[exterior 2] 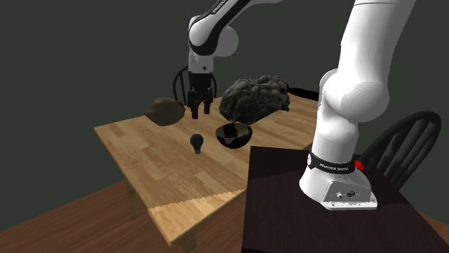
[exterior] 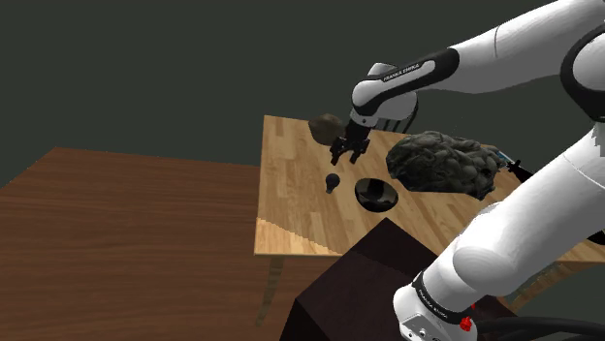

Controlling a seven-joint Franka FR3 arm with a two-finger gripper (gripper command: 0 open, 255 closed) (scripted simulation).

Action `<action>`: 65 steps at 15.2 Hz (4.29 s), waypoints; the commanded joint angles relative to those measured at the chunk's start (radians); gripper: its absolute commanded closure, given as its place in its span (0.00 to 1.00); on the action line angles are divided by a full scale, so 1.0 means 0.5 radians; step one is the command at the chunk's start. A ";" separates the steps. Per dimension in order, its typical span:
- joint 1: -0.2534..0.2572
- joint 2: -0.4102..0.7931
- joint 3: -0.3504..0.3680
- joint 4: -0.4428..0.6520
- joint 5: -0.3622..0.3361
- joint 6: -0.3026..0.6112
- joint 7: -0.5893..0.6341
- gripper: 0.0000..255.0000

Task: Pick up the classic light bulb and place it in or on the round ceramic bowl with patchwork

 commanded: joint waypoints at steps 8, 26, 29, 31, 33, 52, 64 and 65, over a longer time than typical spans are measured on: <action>-0.086 0.699 -0.045 0.301 0.299 0.319 -0.302 0.00; -0.117 0.901 0.019 0.309 0.433 0.497 -0.397 1.00; -0.117 0.901 0.019 0.309 0.433 0.498 -0.397 1.00; -0.117 0.901 0.019 0.309 0.434 0.498 -0.398 1.00; -0.117 0.901 0.019 0.310 0.434 0.497 -0.398 1.00; -0.056 0.496 -0.082 0.343 0.161 0.095 -0.170 1.00; -0.049 0.287 -0.098 0.451 0.037 -0.201 -0.057 1.00; -0.049 0.272 -0.098 0.463 0.028 -0.227 -0.049 1.00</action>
